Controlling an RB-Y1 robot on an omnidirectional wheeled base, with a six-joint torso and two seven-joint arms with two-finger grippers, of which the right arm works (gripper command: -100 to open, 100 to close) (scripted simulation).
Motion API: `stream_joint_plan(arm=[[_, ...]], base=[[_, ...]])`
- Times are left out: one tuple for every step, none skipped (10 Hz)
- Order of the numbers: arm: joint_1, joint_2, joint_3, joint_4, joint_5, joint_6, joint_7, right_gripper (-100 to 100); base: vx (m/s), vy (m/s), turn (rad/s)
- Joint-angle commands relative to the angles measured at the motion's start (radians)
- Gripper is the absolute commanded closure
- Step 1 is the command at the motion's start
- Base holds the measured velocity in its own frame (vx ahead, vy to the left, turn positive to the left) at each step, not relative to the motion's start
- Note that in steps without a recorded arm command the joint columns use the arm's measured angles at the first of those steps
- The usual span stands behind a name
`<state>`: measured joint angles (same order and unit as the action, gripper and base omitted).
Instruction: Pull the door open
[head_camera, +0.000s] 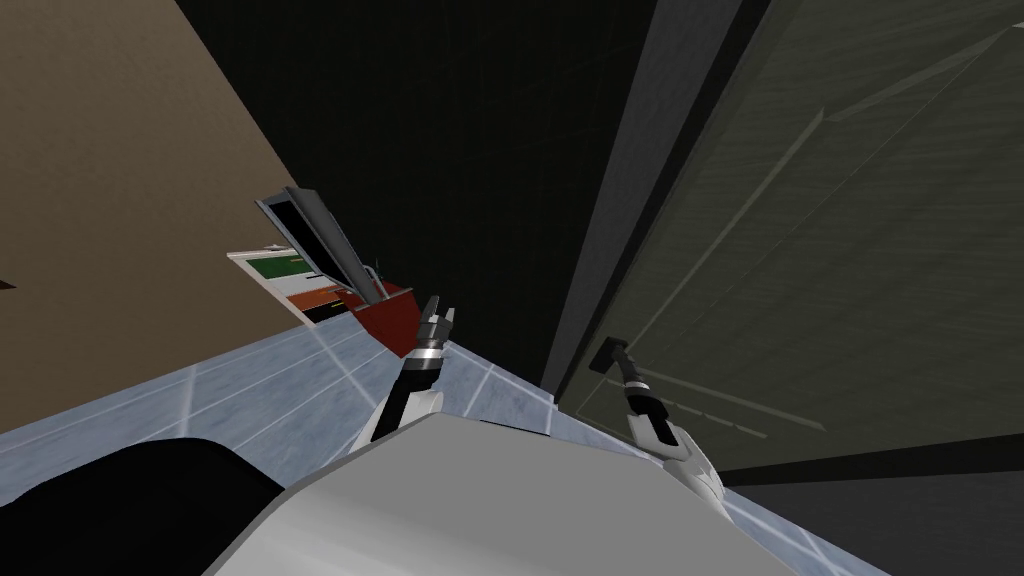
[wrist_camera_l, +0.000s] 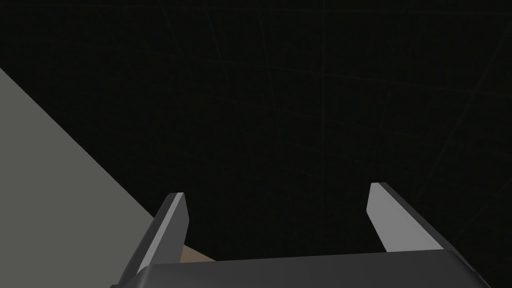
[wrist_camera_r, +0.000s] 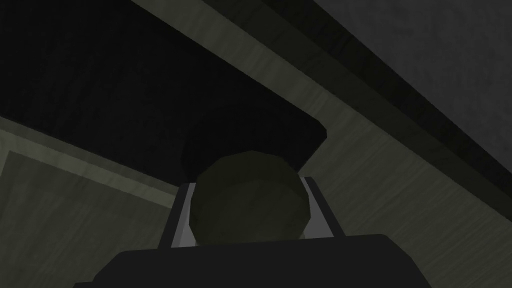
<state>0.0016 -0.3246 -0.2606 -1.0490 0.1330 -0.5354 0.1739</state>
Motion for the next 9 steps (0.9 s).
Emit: stream_joint_plan(arm=[[-0.012,0.002,0.015,0.012,-0.031,0.001,-0.050,100],[-0.023,0.001,0.026,0.023,-0.058,0.001,-0.076,100],[-0.023,0.001,0.026,0.023,-0.058,0.001,-0.094,100],[-0.036,0.000,0.037,0.035,-0.087,0.001,-0.126,100],[-0.036,0.000,0.037,0.035,-0.087,0.001,-0.135,100],[-0.048,-0.001,0.048,0.047,-0.116,0.001,-0.173,100],[-0.060,-0.003,0.059,0.059,-0.145,0.001,-0.200,100],[-0.060,-0.003,0.059,0.059,-0.145,0.001,-0.218,100],[-0.072,-0.004,0.071,0.071,-0.174,0.002,-0.250,100]], base=[[-0.055,-0.024,0.038],[-0.085,-0.055,0.065],[-0.065,-0.043,0.049],[-0.066,-0.032,0.058],[-0.050,-0.023,0.026],[-0.048,-0.023,0.035],[-0.080,-0.046,0.055],[-0.064,-0.043,0.059],[-0.056,-0.043,0.056]])
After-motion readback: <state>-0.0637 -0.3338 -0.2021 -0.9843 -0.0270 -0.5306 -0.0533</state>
